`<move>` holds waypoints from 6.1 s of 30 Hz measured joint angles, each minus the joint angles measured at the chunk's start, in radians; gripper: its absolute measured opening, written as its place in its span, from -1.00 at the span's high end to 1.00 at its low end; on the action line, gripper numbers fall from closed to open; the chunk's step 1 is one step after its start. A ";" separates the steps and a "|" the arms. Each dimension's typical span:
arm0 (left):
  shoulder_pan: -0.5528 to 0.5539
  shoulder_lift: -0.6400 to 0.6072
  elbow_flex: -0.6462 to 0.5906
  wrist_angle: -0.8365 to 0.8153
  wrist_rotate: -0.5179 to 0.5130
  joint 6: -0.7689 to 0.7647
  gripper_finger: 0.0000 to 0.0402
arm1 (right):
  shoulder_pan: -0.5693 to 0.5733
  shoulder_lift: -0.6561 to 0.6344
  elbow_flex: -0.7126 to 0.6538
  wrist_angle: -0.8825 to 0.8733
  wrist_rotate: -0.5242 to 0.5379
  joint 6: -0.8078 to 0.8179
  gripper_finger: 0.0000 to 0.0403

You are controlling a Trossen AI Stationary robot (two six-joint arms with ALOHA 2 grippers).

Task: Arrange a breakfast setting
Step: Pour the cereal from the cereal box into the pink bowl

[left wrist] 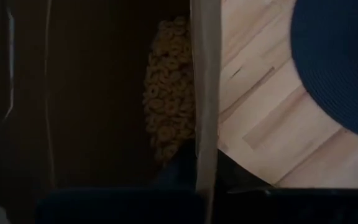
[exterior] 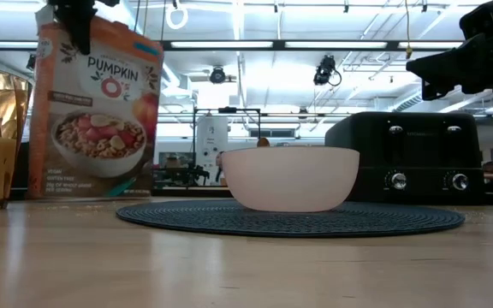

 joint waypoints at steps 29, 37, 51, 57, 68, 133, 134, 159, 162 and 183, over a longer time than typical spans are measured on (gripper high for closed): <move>-0.034 0.002 0.261 0.052 0.243 0.487 0.99 | -0.006 0.027 0.009 0.421 0.223 0.086 0.82; -0.121 0.001 0.261 0.055 0.243 0.480 0.99 | 0.041 0.408 0.199 0.419 0.307 0.154 0.86; -0.158 0.000 0.356 0.107 0.243 0.470 0.99 | 0.035 1.126 0.545 0.536 0.287 0.152 -0.38; -0.158 -0.001 0.489 0.158 0.241 0.462 0.99 | 0.001 1.287 0.546 0.760 0.287 0.165 -0.92; -0.158 -0.001 0.562 0.279 0.278 0.506 0.99 | -0.125 1.627 0.584 1.373 0.151 0.303 -0.96; -0.156 -0.150 0.136 0.600 0.280 0.428 -0.13 | -0.200 0.553 0.495 0.361 -0.215 0.183 -0.43; -0.156 -0.157 0.096 0.635 0.285 0.428 -0.13 | -0.204 0.507 0.495 0.291 -0.217 0.189 -0.43; -0.160 -0.080 -0.692 1.605 0.392 0.322 -0.13 | -0.246 0.080 0.694 -0.805 -0.308 0.229 -0.43; -0.163 -0.038 -0.693 1.652 0.393 0.318 -0.13 | -0.246 0.080 0.694 -0.834 -0.312 0.218 -0.43; -0.162 -0.019 -0.692 1.692 0.392 0.322 -0.13 | -0.246 0.148 0.733 -1.069 -0.286 0.216 -0.42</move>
